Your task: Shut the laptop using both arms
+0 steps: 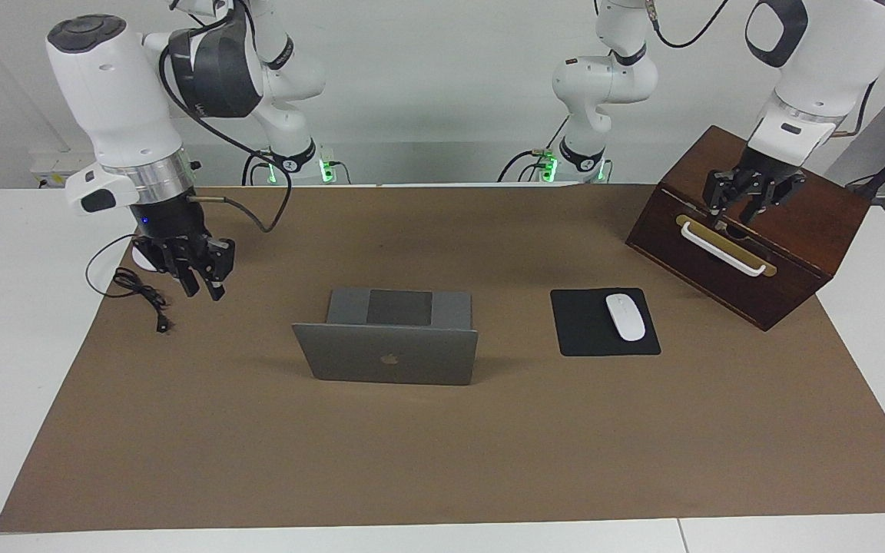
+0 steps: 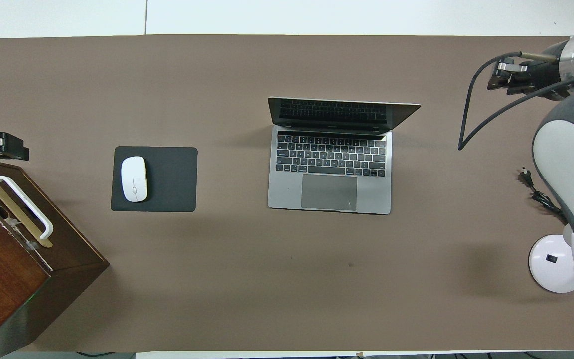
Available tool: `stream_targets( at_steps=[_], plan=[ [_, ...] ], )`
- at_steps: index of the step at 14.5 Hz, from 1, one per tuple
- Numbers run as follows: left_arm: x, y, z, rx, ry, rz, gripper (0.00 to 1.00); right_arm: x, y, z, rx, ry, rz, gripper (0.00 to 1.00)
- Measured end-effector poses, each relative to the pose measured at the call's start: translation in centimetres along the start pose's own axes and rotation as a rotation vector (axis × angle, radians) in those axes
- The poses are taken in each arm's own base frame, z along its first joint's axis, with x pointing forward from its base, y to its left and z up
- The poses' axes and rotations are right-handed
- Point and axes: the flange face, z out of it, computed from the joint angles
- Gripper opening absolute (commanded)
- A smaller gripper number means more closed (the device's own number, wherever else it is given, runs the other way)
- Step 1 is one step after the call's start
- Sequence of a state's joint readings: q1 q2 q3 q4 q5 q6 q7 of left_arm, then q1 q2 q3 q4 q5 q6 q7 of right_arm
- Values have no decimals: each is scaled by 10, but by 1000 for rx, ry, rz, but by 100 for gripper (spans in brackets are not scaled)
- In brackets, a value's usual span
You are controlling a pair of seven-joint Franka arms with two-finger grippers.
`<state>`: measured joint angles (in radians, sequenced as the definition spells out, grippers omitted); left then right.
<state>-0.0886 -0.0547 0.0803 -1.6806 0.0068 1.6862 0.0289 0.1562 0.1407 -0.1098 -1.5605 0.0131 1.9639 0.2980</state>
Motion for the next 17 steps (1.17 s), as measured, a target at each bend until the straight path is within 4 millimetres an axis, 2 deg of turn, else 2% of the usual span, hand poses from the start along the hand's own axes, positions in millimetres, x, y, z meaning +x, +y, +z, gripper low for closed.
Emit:
stream_targets(
  at_steps=[4,7,9,12,15,17],
  plan=[
    [2,5,0,-5,15,7,0,7,-21,4,20,53,-39,0],
    [5,26,5,-33,35,39,0,22,-53,8,38,92,-92,0],
    [7,52,11,-55,64,82,0,32,-75,15,50,124,-144,0],
    [5,108,30,-89,141,169,0,32,-105,29,37,152,-251,0],
    [-15,155,57,-117,237,244,0,30,-120,36,31,182,-318,0],
    [-35,177,75,-134,312,283,0,33,-122,43,35,204,-332,0]
  ],
)
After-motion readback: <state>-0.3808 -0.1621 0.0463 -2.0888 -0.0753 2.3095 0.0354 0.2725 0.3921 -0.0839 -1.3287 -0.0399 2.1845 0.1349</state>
